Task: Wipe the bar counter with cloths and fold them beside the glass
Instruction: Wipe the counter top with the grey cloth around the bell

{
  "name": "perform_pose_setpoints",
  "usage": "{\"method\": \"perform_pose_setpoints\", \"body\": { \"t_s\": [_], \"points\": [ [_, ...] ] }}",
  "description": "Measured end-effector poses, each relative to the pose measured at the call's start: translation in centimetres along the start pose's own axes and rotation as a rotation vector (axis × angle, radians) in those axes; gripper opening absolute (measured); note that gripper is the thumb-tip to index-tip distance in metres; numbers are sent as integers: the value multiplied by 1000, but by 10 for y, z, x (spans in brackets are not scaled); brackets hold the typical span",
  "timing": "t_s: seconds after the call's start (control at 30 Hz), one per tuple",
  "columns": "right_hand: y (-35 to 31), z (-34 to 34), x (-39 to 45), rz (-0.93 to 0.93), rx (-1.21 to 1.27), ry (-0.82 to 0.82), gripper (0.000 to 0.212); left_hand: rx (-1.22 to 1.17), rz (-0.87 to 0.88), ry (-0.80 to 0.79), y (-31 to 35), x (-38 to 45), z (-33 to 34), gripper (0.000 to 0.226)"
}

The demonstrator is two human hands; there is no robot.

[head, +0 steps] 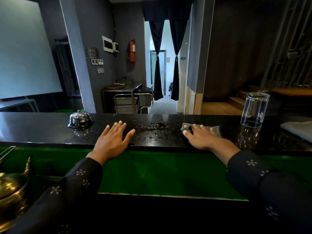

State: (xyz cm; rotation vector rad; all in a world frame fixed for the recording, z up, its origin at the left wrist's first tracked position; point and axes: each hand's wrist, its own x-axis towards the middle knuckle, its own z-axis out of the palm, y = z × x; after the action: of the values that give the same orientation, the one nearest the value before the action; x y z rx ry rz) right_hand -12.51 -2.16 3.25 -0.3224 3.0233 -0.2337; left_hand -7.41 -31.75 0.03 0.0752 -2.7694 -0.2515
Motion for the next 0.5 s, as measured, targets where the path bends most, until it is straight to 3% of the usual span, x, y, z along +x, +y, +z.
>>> {"method": "perform_pose_setpoints", "body": {
  "t_s": [0.27, 0.4, 0.5],
  "points": [
    [-81, 17, 19, -233, -30, -37, 64, -1, 24, 28, -4, 1, 4, 68],
    [-60, 18, 11, -315, -8, -43, 60, -49, 48, -58, -20, 12, -5, 69],
    [-30, 8, 9, -228, -2, -30, 55, -54, -7, -66, -46, 18, -12, 69]
  ]
}}
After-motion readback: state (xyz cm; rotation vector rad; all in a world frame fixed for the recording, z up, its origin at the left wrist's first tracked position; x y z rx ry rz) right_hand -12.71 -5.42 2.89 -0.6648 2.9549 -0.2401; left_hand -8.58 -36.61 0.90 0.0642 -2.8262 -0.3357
